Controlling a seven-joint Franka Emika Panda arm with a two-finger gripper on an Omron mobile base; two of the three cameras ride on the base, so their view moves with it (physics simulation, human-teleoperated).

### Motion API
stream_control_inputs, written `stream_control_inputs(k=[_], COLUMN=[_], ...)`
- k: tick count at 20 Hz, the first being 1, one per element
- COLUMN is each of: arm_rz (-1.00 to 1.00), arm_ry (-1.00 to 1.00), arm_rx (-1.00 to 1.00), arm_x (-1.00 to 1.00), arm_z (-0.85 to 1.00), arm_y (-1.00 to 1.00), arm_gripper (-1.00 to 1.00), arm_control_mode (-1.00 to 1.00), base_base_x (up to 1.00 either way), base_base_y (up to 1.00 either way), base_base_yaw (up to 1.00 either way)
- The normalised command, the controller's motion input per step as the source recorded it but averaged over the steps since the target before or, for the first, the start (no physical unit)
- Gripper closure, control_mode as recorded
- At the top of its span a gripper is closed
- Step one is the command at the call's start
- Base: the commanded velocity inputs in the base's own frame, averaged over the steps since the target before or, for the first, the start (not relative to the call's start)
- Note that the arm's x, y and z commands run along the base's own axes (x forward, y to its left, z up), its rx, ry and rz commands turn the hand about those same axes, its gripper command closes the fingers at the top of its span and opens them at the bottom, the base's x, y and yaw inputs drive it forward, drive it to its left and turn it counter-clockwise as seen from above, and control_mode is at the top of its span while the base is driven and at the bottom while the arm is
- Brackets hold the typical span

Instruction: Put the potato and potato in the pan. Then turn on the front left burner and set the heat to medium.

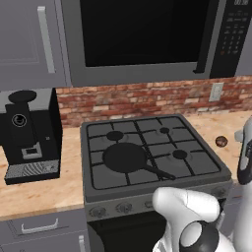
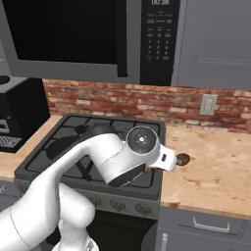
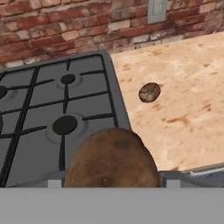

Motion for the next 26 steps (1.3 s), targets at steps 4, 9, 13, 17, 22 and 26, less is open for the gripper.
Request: stream_control_inputs(k=[4, 9, 13, 17, 22, 26], arm_rz=[0.03, 0.02, 0.0, 0.0, 0.0, 0.0], arm_ry=[0.0, 0.0, 0.0, 0.0, 0.02, 0.08], arm_rx=[0.0, 0.0, 0.0, -0.01, -0.03, -0.04], arm_x=[-0.19, -0.07, 0.0, 0.0, 0.13, 0.24], arm_z=[0.47, 0.4, 0.33, 0.21, 0.05, 0.0], arm_y=[1.0, 1.0, 1.0, 1.0, 0.95, 0.54], arm_gripper=[1.0, 1.0, 1.0, 1.0, 1.0, 1.0], arm_control_mode=[-1.0, -1.0, -1.0, -1.0, -1.0, -1.0], base_base_x=[0.0, 0.0, 0.0, 0.0, 0.0, 0.0], base_base_y=[0.0, 0.0, 0.0, 0.0, 0.0, 0.0], base_base_yaw=[0.0, 0.0, 0.0, 0.0, 0.0, 0.0])
